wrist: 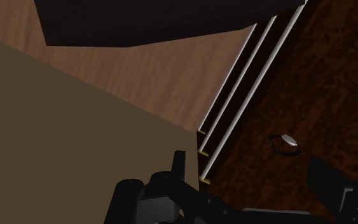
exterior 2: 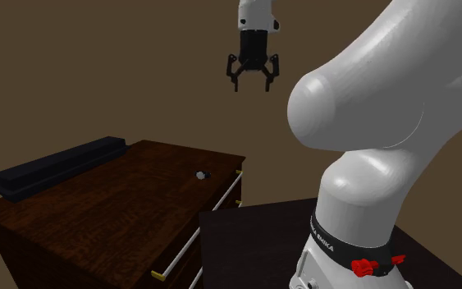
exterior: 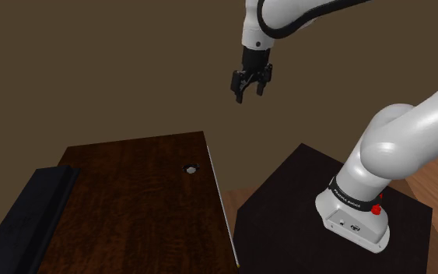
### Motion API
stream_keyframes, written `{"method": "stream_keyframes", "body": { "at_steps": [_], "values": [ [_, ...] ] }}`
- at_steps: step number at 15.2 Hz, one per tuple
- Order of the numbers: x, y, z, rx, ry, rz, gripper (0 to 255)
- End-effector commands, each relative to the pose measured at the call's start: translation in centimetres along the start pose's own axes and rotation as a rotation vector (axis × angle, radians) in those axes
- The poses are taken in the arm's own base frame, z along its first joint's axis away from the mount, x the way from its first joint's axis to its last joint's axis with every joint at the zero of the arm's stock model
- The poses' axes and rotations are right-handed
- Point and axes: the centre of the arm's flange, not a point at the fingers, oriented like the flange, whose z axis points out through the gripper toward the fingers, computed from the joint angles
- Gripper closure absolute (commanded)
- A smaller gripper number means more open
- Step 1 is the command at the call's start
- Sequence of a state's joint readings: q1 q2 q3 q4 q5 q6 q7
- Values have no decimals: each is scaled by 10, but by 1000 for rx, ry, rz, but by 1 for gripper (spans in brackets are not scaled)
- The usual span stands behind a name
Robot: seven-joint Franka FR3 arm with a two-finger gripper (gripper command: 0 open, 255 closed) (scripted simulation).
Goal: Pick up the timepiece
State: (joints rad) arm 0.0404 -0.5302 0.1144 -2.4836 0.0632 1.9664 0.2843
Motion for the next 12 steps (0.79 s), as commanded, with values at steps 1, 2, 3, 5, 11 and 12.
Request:
{"method": "stream_keyframes", "body": {
  "at_steps": [1,2,3,5,11,12],
  "values": [
    [10,-12,21,18,-6,13,0],
    [15,-16,32,27,-10,19,0],
    [20,-21,43,35,-13,24,0],
    [31,-31,64,53,-21,36,0],
    [62,-62,128,104,-43,71,0],
    [67,-68,138,113,-47,76,0]
  ]
}}
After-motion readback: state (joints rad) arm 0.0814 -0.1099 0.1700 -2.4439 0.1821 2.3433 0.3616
